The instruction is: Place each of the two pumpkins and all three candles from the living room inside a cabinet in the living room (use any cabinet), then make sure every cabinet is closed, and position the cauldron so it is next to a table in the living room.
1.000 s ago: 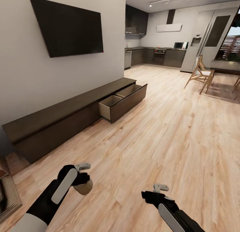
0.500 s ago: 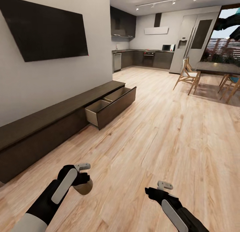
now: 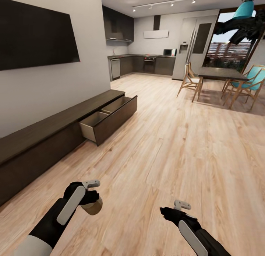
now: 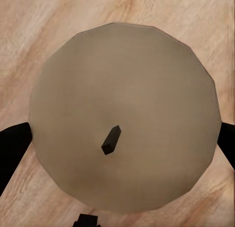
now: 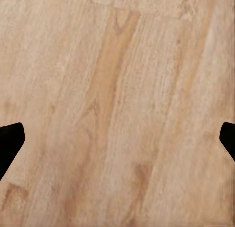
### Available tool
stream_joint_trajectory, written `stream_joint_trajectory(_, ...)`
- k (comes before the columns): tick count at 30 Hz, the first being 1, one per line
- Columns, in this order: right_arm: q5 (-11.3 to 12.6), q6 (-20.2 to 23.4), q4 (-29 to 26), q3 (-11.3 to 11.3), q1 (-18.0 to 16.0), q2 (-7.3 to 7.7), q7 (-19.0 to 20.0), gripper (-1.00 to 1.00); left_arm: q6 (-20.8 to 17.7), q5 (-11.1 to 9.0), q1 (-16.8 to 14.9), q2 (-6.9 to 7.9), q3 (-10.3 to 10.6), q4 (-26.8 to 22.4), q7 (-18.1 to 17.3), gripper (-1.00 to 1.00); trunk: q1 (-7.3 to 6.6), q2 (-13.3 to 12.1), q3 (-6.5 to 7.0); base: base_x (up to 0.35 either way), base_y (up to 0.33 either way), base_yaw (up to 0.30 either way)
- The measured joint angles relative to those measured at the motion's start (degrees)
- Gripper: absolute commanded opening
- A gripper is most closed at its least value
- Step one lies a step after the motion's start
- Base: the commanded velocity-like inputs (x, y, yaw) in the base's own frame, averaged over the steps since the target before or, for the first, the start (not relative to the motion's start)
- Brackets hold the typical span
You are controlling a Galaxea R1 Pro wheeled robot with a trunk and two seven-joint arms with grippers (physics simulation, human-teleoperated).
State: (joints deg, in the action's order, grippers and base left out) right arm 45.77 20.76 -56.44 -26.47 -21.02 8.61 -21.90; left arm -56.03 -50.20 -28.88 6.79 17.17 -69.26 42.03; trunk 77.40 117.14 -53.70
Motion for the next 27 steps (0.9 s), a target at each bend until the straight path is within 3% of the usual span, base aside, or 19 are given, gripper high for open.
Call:
stream_joint_trajectory(10, 0.0, 0.0, 0.1, 0.0, 0.0, 0.02, 0.0, 1.0, 0.0, 0.1, 0.0, 0.0, 0.0, 0.0, 0.0, -1.0, -0.01, 0.0, 0.0, 0.061, 0.0, -0.277)
stream_joint_trajectory(27, 0.1, 0.0, 0.0, 0.0, 0.0, 0.03, 0.1, 1.0, 0.0, 0.3, 0.0, 0.0, 0.0, 0.0, 0.1, -1.0, -0.03, 0.0, 0.32, 0.313, 0.0, -0.277)
